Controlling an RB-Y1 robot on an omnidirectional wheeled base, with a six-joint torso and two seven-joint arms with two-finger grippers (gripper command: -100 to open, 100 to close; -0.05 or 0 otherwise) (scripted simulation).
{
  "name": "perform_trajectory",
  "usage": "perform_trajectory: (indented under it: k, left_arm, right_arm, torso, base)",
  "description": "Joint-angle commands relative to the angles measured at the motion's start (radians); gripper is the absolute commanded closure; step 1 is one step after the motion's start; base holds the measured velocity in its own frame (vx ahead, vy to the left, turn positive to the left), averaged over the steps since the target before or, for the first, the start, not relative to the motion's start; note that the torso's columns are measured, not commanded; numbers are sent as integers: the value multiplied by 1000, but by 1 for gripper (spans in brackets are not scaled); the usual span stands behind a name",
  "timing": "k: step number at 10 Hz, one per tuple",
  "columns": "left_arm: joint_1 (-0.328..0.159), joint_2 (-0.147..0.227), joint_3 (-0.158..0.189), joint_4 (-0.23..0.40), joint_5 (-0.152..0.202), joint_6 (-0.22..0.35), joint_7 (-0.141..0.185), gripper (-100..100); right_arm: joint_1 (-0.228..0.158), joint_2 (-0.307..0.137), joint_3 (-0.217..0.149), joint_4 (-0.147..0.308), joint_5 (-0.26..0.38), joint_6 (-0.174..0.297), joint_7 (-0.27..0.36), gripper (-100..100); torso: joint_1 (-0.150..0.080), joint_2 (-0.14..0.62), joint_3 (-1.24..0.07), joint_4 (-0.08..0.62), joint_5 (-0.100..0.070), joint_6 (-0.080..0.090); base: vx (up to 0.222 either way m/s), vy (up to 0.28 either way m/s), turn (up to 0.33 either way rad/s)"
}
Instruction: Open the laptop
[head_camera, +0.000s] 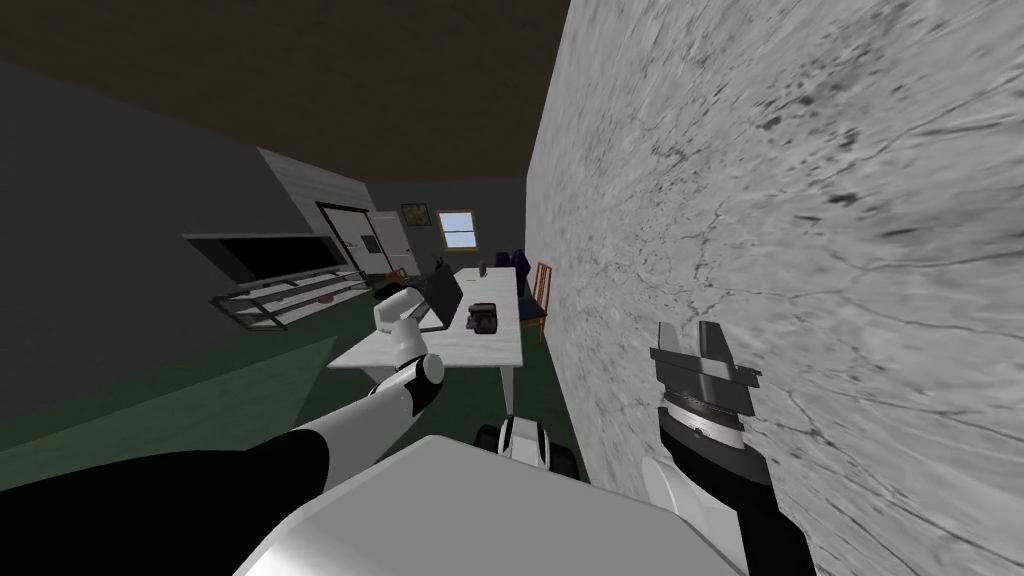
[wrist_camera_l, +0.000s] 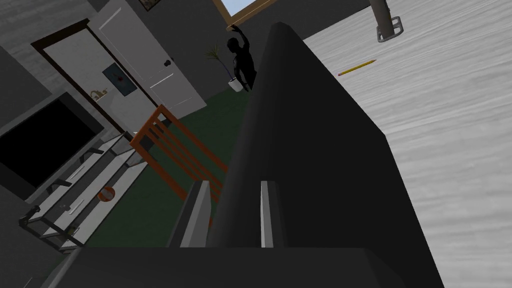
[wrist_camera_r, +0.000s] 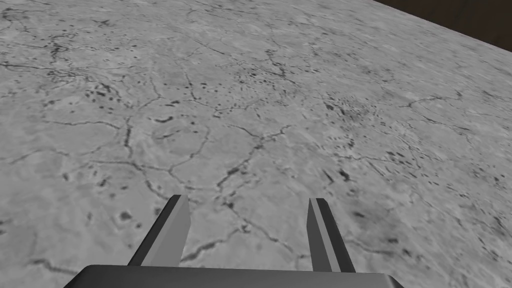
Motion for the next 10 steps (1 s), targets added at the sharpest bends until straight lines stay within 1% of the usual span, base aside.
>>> perform_trajectory:
  k: [1,3,4,5,6,9,10]
  left_arm:
    - [-30,42,58,74,-16,15,46,100]
    - [-74,98,119,139,-37,19,97,100]
    - [-62,94,100,128,-23,2,74,100]
    - [-69,107,133,155,-35,-4,107,100]
    - [-73,117,163,178,-48,-10,134,100]
    - [-86,146,253,248,-87,-28,216,100]
    - [-86,146,254,248,-87,-28,216,100]
  right_arm:
    - [0,0,0,0,0,0,0,0]
    - [0,0,0,0,0,0,0,0]
    - [0,0,0,0,0,0,0,0]
    - [0,0,0,0,0,0,0,0]
    - [0,0,0,0,0,0,0,0]
    - [0,0,0,0,0,0,0,0]
    - [0,0,0,0,0,0,0,0]
  torso:
    - [-2,-1,0,0,-1,-2]
    - [-3,-1,0,1,-1,2]
    - [0,-1,-1,0,-1,2]
    - [-3,-4,-2,2,-3,-2]
    - [-3,-3,-2,2,-4,0]
    - [6,1,0,2,0,-3]
    - [7,1,1,2,2,-4]
  base:
    - [-83,63,-186]
    - [-134,86,-327]
    - [-83,46,-83]
    - [-70,51,-169]
    - [-104,108,-271]
    - [-145,160,-285]
    - [-122,100,-87]
